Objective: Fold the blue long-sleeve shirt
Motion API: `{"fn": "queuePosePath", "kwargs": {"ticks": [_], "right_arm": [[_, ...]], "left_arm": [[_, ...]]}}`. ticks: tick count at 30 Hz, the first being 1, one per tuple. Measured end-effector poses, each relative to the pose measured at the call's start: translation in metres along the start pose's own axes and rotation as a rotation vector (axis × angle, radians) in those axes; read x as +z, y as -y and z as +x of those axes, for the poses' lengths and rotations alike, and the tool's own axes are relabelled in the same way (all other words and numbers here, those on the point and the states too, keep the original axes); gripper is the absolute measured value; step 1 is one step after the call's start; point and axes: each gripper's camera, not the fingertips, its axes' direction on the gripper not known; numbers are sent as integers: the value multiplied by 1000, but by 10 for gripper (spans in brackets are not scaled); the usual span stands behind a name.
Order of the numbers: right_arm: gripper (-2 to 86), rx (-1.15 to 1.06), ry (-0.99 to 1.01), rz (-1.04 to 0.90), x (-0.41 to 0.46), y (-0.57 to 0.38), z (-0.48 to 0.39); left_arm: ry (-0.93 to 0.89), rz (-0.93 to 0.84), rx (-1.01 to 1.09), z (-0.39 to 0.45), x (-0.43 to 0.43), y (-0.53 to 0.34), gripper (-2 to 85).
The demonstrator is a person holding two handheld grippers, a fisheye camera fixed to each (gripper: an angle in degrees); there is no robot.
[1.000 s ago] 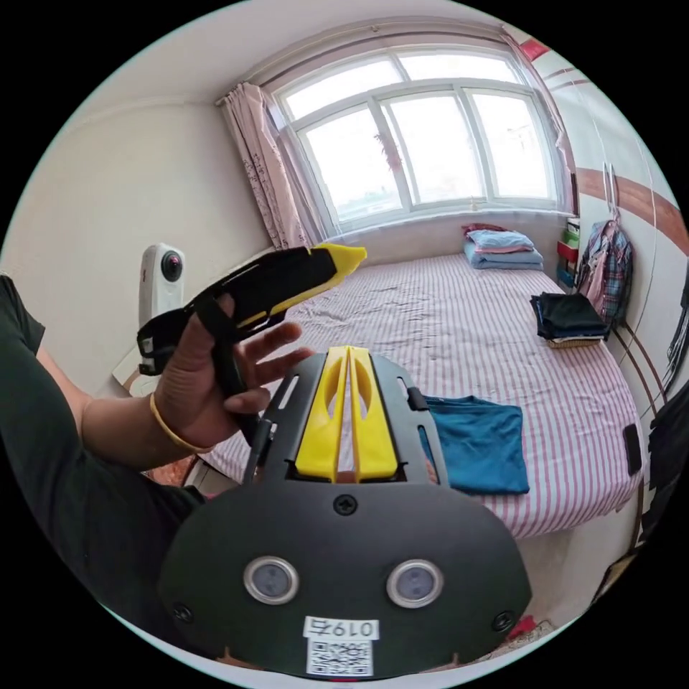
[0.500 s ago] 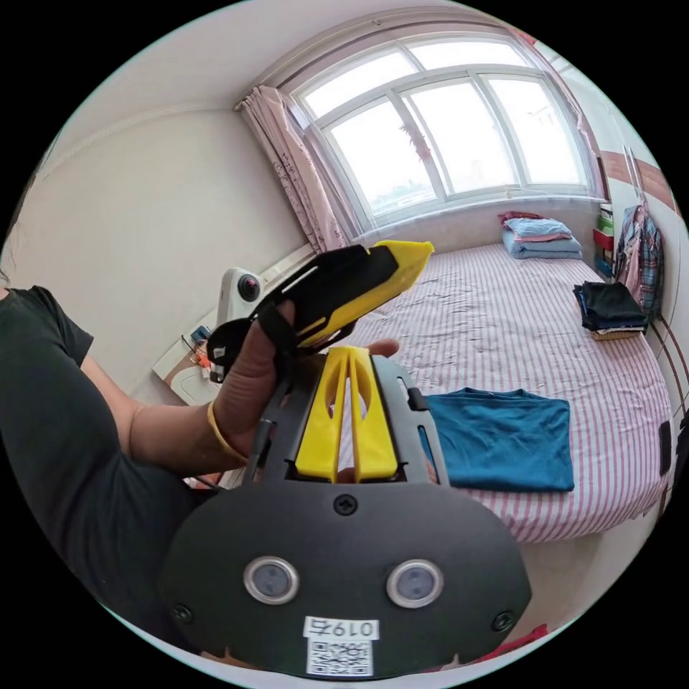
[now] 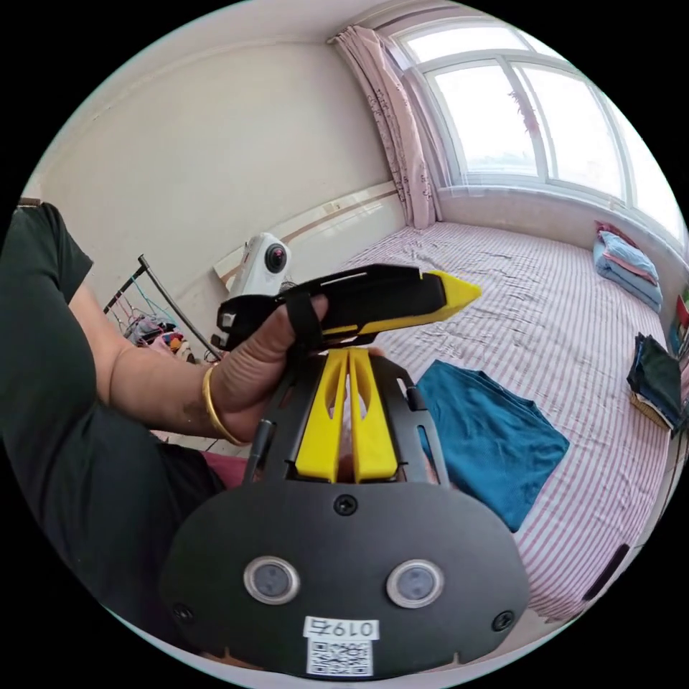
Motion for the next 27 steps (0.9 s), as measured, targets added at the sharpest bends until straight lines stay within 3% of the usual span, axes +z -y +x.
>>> {"fn": "queuePosePath", "kwargs": {"ticks": [6,10,13,19,27], "right_arm": [[-10,87,141,-67,20,-28,78],[-10,137,203,-72,62,-48,125],[-9,110,103,-3,84,-63,161],[-7,-50,-271,16,140,-95,254],[47,-322,-288,-62,286,-91,336]], "left_arm": [[65,-30,-34,-14,73,1,7],[-15,-132,-6,-49,111,10,7],[22,-193,123,-85,130,22,7],[330,-309,497,-178,146,56,9],[510,-502,832,-296,225,88,15]]}}
